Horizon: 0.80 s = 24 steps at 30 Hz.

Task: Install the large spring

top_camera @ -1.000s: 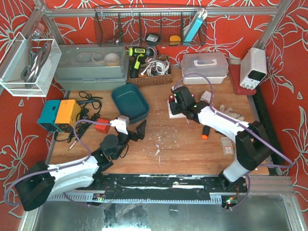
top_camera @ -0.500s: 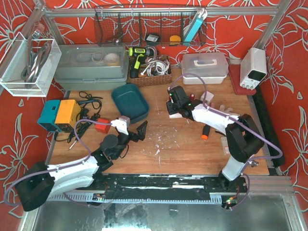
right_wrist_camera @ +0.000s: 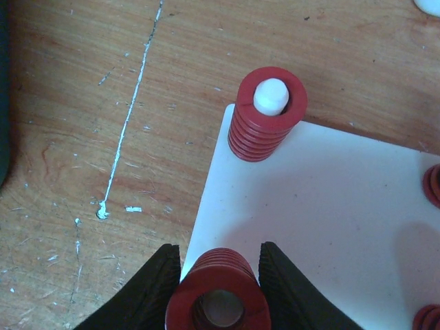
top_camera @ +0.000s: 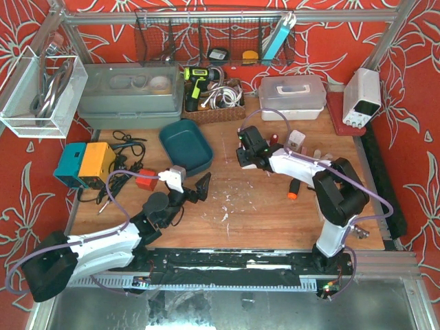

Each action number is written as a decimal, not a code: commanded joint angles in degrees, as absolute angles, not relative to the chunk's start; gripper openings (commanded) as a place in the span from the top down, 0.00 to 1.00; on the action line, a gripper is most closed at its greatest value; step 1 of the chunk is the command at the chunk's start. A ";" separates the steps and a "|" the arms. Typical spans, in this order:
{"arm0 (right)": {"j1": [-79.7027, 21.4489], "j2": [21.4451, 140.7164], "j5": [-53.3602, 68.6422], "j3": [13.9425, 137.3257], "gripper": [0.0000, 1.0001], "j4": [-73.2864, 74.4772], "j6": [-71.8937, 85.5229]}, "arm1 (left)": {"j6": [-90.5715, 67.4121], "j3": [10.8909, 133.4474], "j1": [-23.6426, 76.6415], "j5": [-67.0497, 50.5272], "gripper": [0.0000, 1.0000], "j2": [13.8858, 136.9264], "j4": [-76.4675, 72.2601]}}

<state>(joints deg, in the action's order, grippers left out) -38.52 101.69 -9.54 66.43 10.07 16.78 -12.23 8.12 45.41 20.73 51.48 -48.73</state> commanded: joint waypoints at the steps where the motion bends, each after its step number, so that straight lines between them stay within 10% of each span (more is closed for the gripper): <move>1: -38.19 101.78 -11.10 67.85 0.60 8.66 17.20 | -11.90 8.25 45.25 21.06 0.00 51.15 -49.71; 16: -37.41 75.27 -23.40 60.26 0.03 14.80 13.49 | -3.69 7.09 45.32 24.58 0.00 48.61 -51.71; 24: -35.07 58.40 -42.32 40.44 0.01 -4.59 0.47 | 5.83 6.91 44.93 38.93 0.00 45.58 -50.47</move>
